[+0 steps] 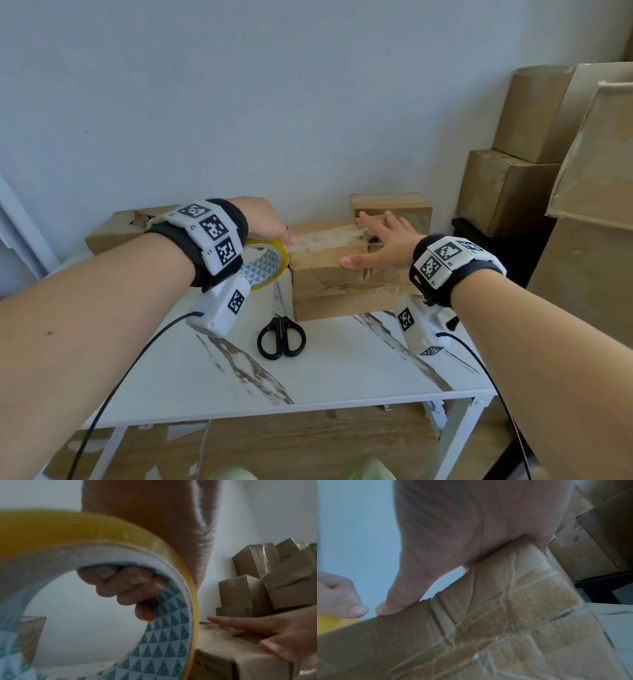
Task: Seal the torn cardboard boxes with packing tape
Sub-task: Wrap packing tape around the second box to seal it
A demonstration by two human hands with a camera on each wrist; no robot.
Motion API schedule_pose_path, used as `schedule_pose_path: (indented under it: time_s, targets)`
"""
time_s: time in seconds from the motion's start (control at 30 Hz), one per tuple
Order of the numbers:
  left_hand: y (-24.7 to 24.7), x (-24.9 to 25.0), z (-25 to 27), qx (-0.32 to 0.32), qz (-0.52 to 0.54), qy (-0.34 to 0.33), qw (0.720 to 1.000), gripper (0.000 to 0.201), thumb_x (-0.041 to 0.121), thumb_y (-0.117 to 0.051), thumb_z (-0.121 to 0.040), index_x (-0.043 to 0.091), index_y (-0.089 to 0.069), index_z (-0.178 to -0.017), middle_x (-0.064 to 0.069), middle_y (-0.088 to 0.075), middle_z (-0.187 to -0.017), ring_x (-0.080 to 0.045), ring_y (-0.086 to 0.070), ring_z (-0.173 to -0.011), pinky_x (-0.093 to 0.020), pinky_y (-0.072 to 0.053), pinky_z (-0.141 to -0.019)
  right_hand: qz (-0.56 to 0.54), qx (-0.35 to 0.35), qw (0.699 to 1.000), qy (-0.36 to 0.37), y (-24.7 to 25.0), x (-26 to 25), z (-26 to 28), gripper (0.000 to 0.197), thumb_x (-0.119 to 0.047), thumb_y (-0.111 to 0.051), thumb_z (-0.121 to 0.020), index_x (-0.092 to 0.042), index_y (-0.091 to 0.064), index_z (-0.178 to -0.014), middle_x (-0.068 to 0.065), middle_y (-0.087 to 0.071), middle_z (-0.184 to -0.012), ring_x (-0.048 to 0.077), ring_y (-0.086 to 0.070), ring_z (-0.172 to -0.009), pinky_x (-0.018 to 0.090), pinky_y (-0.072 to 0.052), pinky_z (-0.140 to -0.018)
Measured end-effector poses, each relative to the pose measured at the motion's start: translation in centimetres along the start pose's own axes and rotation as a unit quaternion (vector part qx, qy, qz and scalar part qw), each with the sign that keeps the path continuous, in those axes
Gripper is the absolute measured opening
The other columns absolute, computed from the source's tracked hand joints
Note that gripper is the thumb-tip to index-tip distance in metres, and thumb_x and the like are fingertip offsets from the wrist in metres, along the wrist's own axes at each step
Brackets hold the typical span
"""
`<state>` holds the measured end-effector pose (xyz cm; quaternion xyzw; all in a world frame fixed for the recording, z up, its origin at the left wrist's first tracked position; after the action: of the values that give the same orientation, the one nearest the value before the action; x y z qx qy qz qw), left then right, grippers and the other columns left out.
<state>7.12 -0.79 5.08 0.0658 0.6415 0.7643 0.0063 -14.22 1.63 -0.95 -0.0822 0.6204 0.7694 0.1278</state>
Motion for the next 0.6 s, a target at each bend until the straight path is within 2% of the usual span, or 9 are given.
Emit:
schedule_pose_path:
  time_s: [0.03, 0.07, 0.2, 0.27, 0.33, 0.37, 0.4, 0.5, 0.6]
  targets:
    - [-0.3, -0.2, -0.2, 0.006, -0.006, 0.005, 1.000, 0.070, 0.057, -0.056, -0.086, 0.002, -0.050, -0.129, -0.012, -0.056, -0.125, -0.026, -0.055, -0.107, -0.032, -0.043, -0.083, 0.005, -0.002, 1.000, 0.001, 0.0, 0.0, 0.1, 0.109, -0.081, -0.052, -0.062, -0.048, 0.011, -0.145, 0.002, 0.022, -0.157, 0.027, 0.020, -0.144, 0.054, 0.000, -0.116]
    - [-0.5, -0.3, -0.4, 0.008, -0.008, 0.008, 1.000, 0.075, 0.059, -0.055, -0.085, 0.002, -0.046, -0.133, -0.013, -0.052, -0.132, -0.027, -0.053, -0.113, -0.033, -0.042, -0.086, 0.010, -0.004, 1.000, 0.002, 0.0, -0.1, 0.1, 0.106, -0.081, -0.051, -0.063, -0.050, 0.010, -0.144, 0.001, 0.022, -0.157, 0.027, 0.020, -0.144, 0.055, 0.000, -0.116]
    - [-1.0, -0.5, -0.7, 0.000, -0.009, 0.009, 1.000, 0.079, 0.064, -0.055, -0.082, 0.002, -0.048, -0.130, -0.014, -0.056, -0.128, -0.024, -0.052, -0.098, -0.032, -0.043, -0.081, 0.038, -0.008, 0.999, 0.007, -0.1, -0.1, 0.2, 0.099, -0.085, -0.043, -0.063, -0.054, 0.006, -0.143, -0.003, 0.021, -0.158, 0.026, 0.021, -0.144, 0.059, 0.002, -0.112]
    - [-1.1, -0.5, -0.9, -0.006, -0.019, 0.004, 1.000, 0.078, 0.067, -0.055, -0.080, 0.002, -0.055, -0.122, -0.013, -0.059, -0.118, -0.023, -0.053, -0.093, -0.031, -0.043, -0.081, 0.063, -0.013, 0.998, 0.013, -0.2, -0.1, 0.1, 0.099, -0.090, -0.035, -0.058, -0.056, 0.003, -0.142, -0.005, 0.018, -0.158, 0.025, 0.020, -0.144, 0.062, 0.004, -0.111]
    - [-1.2, -0.5, -0.9, -0.013, -0.031, 0.001, 0.999, 0.074, 0.071, -0.054, -0.076, 0.003, -0.062, -0.105, -0.012, -0.062, -0.111, -0.022, -0.053, -0.086, -0.030, -0.042, -0.079, 0.091, -0.015, 0.996, 0.017, -0.4, -0.2, 0.0, 0.098, -0.093, -0.025, -0.056, -0.055, 0.002, -0.143, -0.008, 0.016, -0.158, 0.023, 0.019, -0.145, 0.063, 0.008, -0.110]
    - [-1.4, -0.6, -1.0, -0.018, -0.039, 0.001, 0.999, 0.074, 0.074, -0.052, -0.075, 0.005, -0.063, -0.098, -0.012, -0.062, -0.114, -0.022, -0.053, -0.087, -0.030, -0.042, -0.079, 0.104, -0.012, 0.994, 0.020, -0.5, -0.2, 0.1, 0.095, -0.092, -0.023, -0.061, -0.053, 0.002, -0.144, -0.009, 0.015, -0.158, 0.022, 0.018, -0.145, 0.063, 0.010, -0.111]
    - [-1.7, -0.7, -1.1, -0.022, -0.044, -0.001, 0.999, 0.076, 0.077, -0.049, -0.074, 0.007, -0.063, -0.099, -0.012, -0.061, -0.119, -0.023, -0.054, -0.092, -0.030, -0.041, -0.080, 0.116, -0.005, 0.993, 0.026, -0.7, -0.3, 0.2, 0.090, -0.089, -0.021, -0.068, -0.049, 0.002, -0.146, -0.009, 0.014, -0.159, 0.021, 0.017, -0.145, 0.062, 0.011, -0.111]
    - [-2.8, -1.1, -1.6, -0.035, -0.015, -0.010, 0.999, 0.094, 0.077, -0.043, -0.076, 0.002, -0.048, -0.131, -0.014, -0.050, -0.138, -0.028, -0.051, -0.118, -0.033, -0.040, -0.094, 0.145, 0.017, 0.988, 0.047, -1.1, -1.1, 0.7, 0.075, -0.073, -0.015, -0.087, -0.036, 0.001, -0.150, -0.009, 0.009, -0.159, 0.017, 0.011, -0.146, 0.054, 0.012, -0.113]
    - [-3.1, -1.0, -1.9, -0.034, 0.010, -0.018, 0.999, 0.096, 0.074, -0.045, -0.077, 0.000, -0.041, -0.137, -0.016, -0.046, -0.141, -0.029, -0.048, -0.123, -0.034, -0.038, -0.098, 0.129, 0.010, 0.987, 0.091, -1.6, -3.2, 1.5, 0.064, -0.058, -0.012, -0.097, -0.028, 0.000, -0.152, -0.008, 0.006, -0.160, 0.013, 0.005, -0.147, 0.045, 0.006, -0.117]
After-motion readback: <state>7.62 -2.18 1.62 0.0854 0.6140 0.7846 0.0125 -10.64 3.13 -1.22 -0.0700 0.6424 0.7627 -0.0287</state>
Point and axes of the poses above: each hand's wrist, its own z-axis away from the middle knuckle, its own y-axis out of the back of the hand, x = y × z, the point moved 4 cm from there along -z, towards the middle knuckle
